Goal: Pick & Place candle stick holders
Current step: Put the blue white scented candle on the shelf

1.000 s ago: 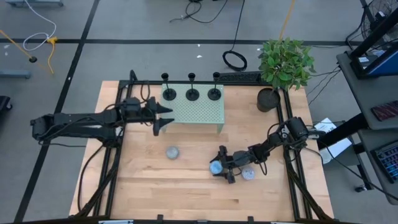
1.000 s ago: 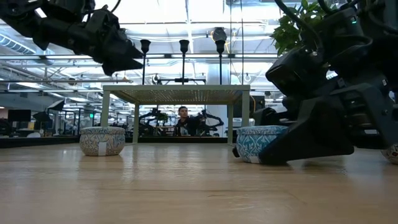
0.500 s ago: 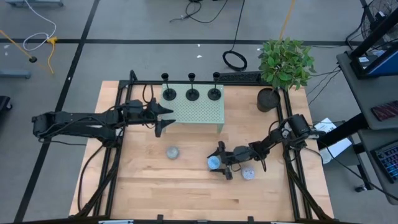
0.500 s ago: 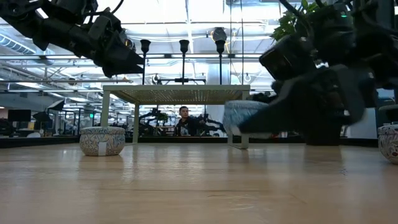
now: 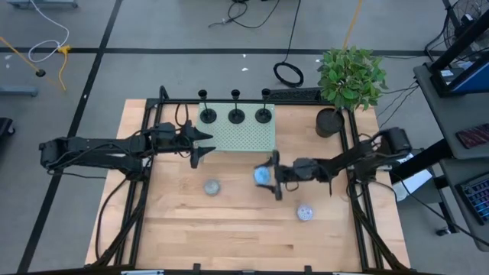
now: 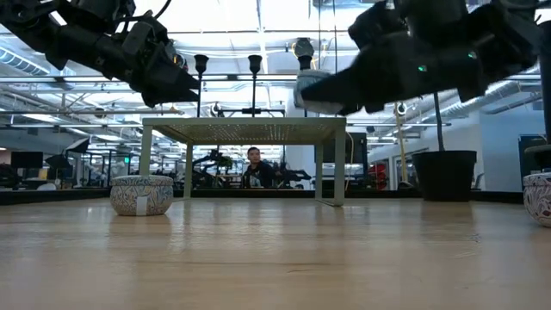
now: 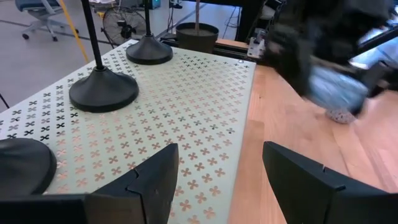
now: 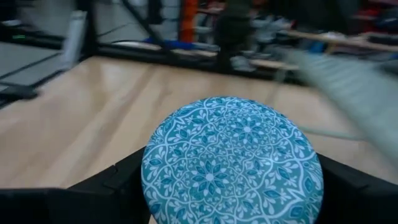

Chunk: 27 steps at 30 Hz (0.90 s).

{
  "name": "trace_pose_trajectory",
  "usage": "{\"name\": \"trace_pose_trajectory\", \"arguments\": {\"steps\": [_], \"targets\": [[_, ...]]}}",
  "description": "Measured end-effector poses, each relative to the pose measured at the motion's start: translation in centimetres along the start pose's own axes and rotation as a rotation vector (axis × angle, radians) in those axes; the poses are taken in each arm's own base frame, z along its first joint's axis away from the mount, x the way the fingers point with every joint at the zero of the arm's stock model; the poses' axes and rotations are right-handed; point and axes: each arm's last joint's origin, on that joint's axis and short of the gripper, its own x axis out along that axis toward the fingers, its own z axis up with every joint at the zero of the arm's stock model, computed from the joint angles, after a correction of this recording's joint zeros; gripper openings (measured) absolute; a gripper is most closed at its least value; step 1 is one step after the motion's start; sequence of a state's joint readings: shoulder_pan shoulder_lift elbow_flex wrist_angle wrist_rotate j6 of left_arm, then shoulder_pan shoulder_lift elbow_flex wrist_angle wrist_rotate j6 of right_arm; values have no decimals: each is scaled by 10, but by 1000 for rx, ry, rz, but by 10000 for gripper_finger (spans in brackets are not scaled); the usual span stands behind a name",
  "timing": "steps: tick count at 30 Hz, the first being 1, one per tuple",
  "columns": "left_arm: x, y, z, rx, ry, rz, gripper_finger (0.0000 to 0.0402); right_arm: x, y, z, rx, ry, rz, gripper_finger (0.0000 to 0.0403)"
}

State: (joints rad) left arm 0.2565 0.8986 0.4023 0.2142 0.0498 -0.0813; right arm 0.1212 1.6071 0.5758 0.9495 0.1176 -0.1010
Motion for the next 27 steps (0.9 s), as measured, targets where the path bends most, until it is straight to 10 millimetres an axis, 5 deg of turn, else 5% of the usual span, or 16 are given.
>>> {"name": "trace_pose_trajectory", "arguments": {"steps": [7, 13, 27], "targets": [[0, 0, 3, 0, -33, -3, 241, -11, -48, 19, 3, -50, -175, 290], [0, 0, 5, 1, -53, -4, 241, -16, -80, 12, 49, -4, -286, 290], [0, -1, 8, 10, -83, -7, 241, -21, -105, 5, 54, 33, -274, 306]]}}
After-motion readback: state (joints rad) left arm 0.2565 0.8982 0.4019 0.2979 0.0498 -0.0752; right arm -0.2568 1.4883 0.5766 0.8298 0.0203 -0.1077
